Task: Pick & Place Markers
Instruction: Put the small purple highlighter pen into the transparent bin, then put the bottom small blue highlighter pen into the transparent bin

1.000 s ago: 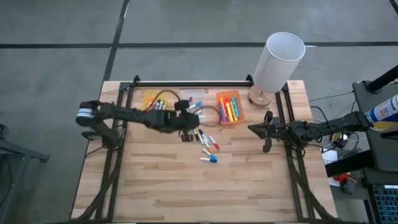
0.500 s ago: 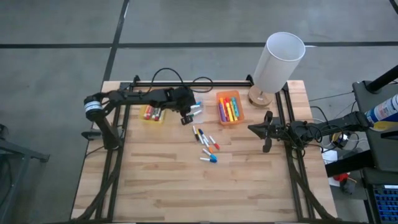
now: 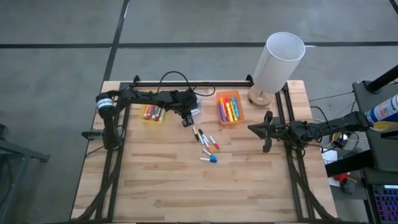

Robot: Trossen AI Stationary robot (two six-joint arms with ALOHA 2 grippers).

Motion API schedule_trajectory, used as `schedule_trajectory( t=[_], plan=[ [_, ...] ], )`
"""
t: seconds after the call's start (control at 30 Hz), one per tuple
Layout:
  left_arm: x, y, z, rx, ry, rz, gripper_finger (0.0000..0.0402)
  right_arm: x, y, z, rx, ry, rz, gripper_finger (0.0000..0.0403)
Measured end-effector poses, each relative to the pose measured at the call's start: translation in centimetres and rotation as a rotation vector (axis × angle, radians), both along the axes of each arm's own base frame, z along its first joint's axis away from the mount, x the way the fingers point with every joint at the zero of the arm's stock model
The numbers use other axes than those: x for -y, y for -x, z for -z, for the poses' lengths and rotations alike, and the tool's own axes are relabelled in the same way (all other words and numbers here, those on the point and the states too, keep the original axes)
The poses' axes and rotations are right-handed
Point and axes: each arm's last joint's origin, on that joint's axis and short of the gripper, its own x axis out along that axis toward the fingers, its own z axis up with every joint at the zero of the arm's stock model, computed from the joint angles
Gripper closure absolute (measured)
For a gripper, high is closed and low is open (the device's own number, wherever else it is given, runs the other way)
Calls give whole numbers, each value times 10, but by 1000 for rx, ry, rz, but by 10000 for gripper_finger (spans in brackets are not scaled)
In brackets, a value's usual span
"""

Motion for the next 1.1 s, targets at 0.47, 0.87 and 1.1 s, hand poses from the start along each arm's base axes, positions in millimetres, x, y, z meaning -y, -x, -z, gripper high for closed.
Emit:
schedule_trajectory(
  t=[0.47,0.87,1.1],
  plan=[
    [-4,-2,-6,21,-92,-62,348,0,0,0,0,0,0,394],
    [1,-14,-28,53,-187,-76,257,0,0,0,0,0,0,394],
    [39,-25,-62,167,-210,-6,255,0,0,0,0,0,0,394]
  ],
)
